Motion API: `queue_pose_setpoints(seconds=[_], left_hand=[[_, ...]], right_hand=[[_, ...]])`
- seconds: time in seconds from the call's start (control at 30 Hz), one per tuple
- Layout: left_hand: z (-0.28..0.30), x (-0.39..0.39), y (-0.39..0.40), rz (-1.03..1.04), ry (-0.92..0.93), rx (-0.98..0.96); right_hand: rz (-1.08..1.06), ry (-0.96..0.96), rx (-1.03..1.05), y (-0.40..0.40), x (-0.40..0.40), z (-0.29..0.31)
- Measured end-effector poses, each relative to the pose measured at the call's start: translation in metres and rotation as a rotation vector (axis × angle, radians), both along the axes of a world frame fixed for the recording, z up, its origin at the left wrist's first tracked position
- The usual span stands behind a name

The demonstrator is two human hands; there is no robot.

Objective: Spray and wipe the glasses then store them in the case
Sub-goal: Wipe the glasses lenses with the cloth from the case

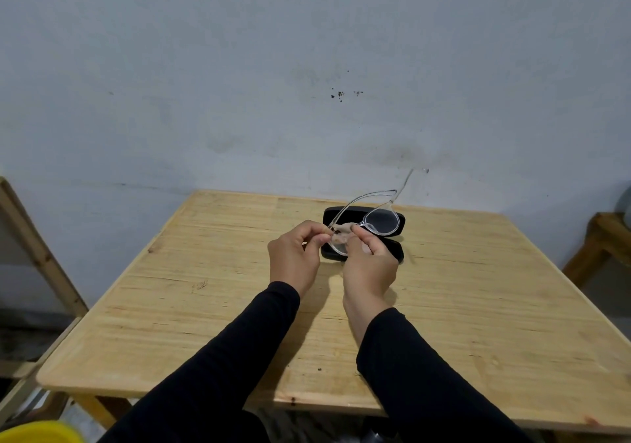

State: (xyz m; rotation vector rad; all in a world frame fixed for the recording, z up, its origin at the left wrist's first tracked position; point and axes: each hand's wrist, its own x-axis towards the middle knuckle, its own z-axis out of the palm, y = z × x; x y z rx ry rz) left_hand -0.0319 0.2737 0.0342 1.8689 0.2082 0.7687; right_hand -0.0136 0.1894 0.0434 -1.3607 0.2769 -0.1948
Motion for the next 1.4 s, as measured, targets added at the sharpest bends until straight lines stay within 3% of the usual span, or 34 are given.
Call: queue_pose_setpoints(seconds=[0.53, 0.73, 0.9, 1.13, 1.4], left_hand=[[-0.002, 0.005, 0.013, -0.022, -0.012, -0.065], [-0.001, 0.002, 0.023, 0.015, 0.0, -0.061], [-0.003, 0.001, 0.029, 0.039, 0.007, -0.06], [-0.004, -0.001, 0.025, 0.074, -0.013, 0.019], [-0.001, -0.003, 0.007, 0.01, -0.045, 0.055]], right_hand=[[0.453, 0.001, -0.107, -0.011, 0.005, -0.004], [0.562, -0.02, -0.257, -0.016, 0.004, 0.003], [0.447, 0.002, -0.274, -0.021, 0.007, 0.004], [0.183, 0.013, -0.089, -0.006, 0.005, -0.003], [0.066, -0.062, 0.084, 0.012, -0.004, -0.007]])
